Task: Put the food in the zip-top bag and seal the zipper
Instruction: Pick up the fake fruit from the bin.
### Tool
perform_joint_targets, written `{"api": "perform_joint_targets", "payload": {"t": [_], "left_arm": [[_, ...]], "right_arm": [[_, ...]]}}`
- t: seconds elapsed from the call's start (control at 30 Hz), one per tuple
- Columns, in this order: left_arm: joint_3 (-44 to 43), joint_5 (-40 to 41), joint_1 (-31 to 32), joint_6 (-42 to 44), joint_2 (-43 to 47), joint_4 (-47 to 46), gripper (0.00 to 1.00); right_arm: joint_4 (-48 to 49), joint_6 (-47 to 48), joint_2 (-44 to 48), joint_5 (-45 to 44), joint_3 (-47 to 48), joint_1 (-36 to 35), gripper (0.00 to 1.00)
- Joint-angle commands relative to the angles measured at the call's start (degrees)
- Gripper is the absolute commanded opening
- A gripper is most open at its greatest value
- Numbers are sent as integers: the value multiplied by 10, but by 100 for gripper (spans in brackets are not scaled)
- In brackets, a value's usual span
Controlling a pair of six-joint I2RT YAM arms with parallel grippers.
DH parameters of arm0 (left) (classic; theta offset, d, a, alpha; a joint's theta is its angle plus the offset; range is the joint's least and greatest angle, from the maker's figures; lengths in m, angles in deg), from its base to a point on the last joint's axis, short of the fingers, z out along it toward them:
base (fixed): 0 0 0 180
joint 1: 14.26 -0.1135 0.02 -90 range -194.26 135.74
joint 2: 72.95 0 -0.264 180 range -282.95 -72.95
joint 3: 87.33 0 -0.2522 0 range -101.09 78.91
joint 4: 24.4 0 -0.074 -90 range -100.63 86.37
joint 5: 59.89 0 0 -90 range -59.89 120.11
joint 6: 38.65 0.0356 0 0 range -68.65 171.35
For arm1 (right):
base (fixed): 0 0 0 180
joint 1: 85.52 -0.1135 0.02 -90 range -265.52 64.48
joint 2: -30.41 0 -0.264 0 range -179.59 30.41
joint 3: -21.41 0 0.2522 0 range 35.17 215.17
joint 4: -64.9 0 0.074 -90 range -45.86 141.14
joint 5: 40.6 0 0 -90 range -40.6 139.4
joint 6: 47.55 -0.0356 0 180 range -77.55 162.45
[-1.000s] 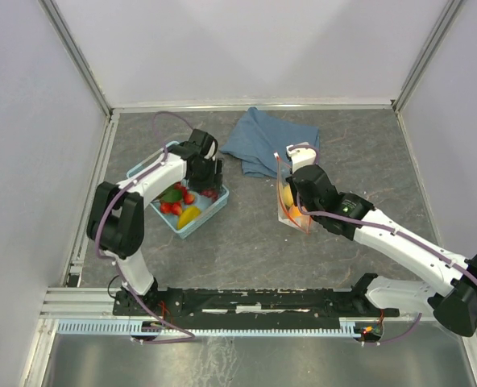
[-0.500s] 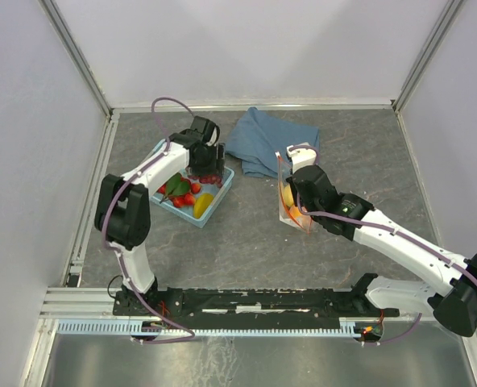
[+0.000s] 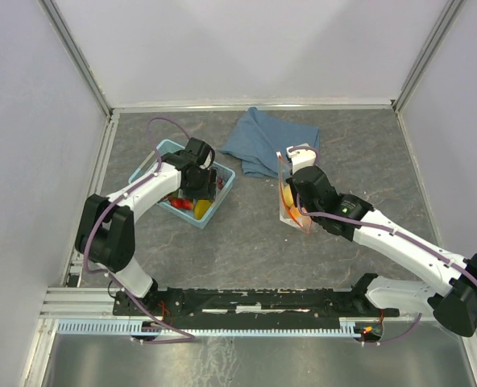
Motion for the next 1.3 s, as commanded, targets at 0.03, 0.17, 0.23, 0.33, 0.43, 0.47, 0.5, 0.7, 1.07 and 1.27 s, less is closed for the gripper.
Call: {"api": "perform_joint_targets", "payload": {"t": [0.03,0.17,0.23,0.33,0.43,0.47,0.5,0.7,1.07,1.27], "left_arm": [[8,-37,3,-4,7,-10,73],[7,-55,3,1,-12,-22,75],[5,-55,2,4,-26,-25,75],[4,-57,3,7,-47,-33,76],[3,-47,3,4,-66,-39,76],[3,-42,3,4,-71,-39,75],[3,-37,3,4,-75,-38,75],[9,-30,3,6,-89,-38,72],[7,-23,3,4,-98,-21,72],[13,-25,4,-5,-89,-25,63]], "right_arm": [[23,-2,6,-4,0,3,4],[23,-2,5,-5,0,3,4],[23,-2,3,-4,0,3,4],[23,-2,2,-5,0,3,4],[24,-2,1,-5,0,3,4],[23,-1,1,-6,-1,3,4],[23,-1,1,-6,-1,3,4],[26,-1,-3,-6,-1,4,4],[25,-3,-1,-3,3,5,5],[22,-5,0,-2,6,5,5]]}}
